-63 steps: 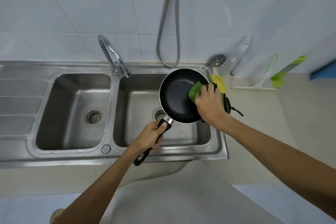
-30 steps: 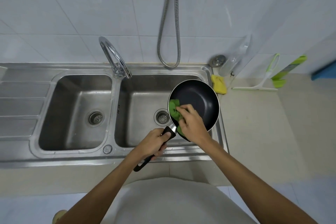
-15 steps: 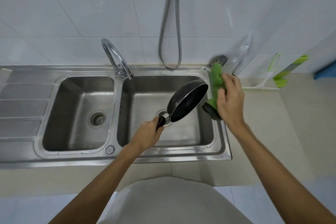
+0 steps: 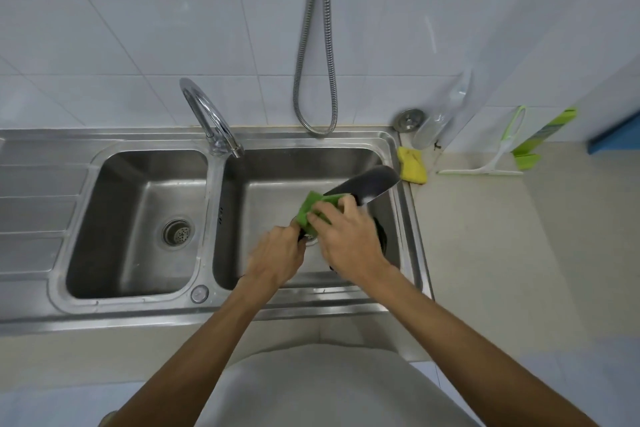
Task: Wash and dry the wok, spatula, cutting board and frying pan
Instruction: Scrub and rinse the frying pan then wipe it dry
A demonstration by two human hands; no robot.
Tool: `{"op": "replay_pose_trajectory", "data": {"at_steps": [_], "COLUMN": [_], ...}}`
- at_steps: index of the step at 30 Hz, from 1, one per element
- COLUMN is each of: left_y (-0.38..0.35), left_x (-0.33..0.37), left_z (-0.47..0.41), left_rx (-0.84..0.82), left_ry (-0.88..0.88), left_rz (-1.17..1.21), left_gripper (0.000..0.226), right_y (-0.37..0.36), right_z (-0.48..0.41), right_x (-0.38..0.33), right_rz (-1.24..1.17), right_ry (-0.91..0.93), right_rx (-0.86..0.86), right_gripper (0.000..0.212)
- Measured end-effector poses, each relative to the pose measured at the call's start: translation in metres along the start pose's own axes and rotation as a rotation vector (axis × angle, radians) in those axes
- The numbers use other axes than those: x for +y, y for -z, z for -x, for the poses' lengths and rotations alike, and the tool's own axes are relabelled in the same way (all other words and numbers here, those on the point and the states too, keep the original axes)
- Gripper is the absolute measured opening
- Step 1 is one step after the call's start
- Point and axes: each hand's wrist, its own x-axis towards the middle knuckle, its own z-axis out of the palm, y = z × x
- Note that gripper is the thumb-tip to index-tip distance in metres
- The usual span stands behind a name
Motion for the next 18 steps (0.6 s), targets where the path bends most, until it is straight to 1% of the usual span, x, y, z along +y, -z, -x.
{"op": "replay_pose_trajectory", "data": {"at_steps": [3,5,6,8,9,10,11,12,14,15,17,18], "left_y": [0.001,0.004,0.005,0.004,0.002,0.001,0.0,-0.001,-0.007,-0.01,-0.016,-0.017], "left_x": [0.005,0.008,0.007,0.003,-0.001,-0.005,-0.007,-0.009,-0.01,-0.008,-0.001,0.003], "left_z": [-0.003,-0.005,-0.005,-0.001,0.001,0.002,0.002,0.001,0.0,0.0,0.002,0.004], "left_rx": [0.062,0.091,0.096,0.097,0.087,0.057,0.018,-0.015,-0.066,-0.088,-0.119,-0.114], "left_ry": [-0.038,-0.062,-0.06,-0.031,0.014,0.086,0.156,0.205,0.24,0.233,0.191,0.167], "left_rz": [-0.003,-0.031,-0.037,-0.003,0.049,0.11,0.169,0.208,0.249,0.271,0.335,0.348], "left_gripper": [0.038,0.04,0.039,0.029,0.021,0.012,0.007,0.01,0.012,0.011,0.02,0.024], "right_y": [0.004,0.012,0.017,0.026,0.03,0.032,0.033,0.033,0.03,0.025,0.013,0.007], "right_z": [0.006,0.006,0.003,-0.003,-0.005,-0.004,-0.001,0.003,0.01,0.013,0.018,0.02], "right_x": [0.018,0.036,0.046,0.068,0.079,0.088,0.092,0.089,0.069,0.054,0.024,0.015], "right_rz": [-0.04,-0.017,-0.023,-0.093,-0.151,-0.198,-0.22,-0.221,-0.194,-0.179,-0.146,-0.118], "right_ry": [-0.072,-0.154,-0.238,-0.479,-0.59,-0.649,-0.655,-0.617,-0.474,-0.387,-0.191,-0.126], "right_rx": [0.135,0.182,0.188,0.194,0.176,0.147,0.124,0.121,0.101,0.078,0.017,-0.016], "right_gripper": [0.029,0.033,0.034,0.036,0.036,0.036,0.036,0.036,0.036,0.036,0.041,0.042]}}
